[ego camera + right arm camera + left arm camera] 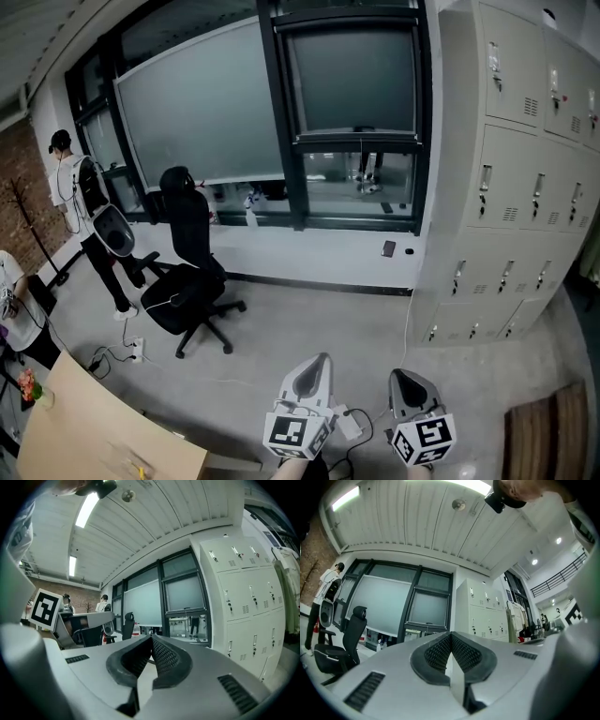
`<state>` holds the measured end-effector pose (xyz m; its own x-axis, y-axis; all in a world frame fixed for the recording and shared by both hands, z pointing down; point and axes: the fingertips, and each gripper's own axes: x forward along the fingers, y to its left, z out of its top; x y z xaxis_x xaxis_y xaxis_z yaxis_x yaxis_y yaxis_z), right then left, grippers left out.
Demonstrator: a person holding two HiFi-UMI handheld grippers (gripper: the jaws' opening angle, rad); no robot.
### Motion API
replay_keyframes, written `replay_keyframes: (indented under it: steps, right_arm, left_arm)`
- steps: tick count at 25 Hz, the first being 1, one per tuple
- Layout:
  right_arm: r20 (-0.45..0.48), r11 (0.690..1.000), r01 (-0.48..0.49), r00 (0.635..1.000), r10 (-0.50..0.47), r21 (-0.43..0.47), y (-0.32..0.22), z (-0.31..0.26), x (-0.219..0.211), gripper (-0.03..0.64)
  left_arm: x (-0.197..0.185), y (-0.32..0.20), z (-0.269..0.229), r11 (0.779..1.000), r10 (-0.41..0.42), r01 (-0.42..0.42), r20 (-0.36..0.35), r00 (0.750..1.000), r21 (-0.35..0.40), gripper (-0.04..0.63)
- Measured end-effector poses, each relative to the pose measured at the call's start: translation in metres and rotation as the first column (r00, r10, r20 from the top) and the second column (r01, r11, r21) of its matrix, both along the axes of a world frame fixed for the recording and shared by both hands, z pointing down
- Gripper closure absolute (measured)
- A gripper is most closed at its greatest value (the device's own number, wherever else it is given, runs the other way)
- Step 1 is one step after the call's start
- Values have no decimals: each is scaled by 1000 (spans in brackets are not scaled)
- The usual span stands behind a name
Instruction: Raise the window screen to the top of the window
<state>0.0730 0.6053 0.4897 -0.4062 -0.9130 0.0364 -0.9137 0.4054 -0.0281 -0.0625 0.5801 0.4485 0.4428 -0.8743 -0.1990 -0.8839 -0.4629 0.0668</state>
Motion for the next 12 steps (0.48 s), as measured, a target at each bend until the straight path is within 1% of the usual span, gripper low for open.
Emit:
replay_keyframes:
  steps: [3,5,7,12]
  right_arm:
    - [30,1000,3,1000,-3,-9,-32,0,1,612]
    - [45,1000,6,999,-5,-22,-59,0,2,612]
    - [63,1000,5,998,-3,-22,-92,-3,-4,612]
    - [62,999,6,998,-9,43,-187,-29,-34,612]
  left_arm:
    - [4,-34,6,1000,30,-31,-27,999,-6,592]
    - [5,-60,5,999,52,-52,-31,998,5,592]
    - [-5,-91,1,999,48,-47,-20,999,17,592]
    - [-41,-185,-13,999,27,-26,-25,999,33,592]
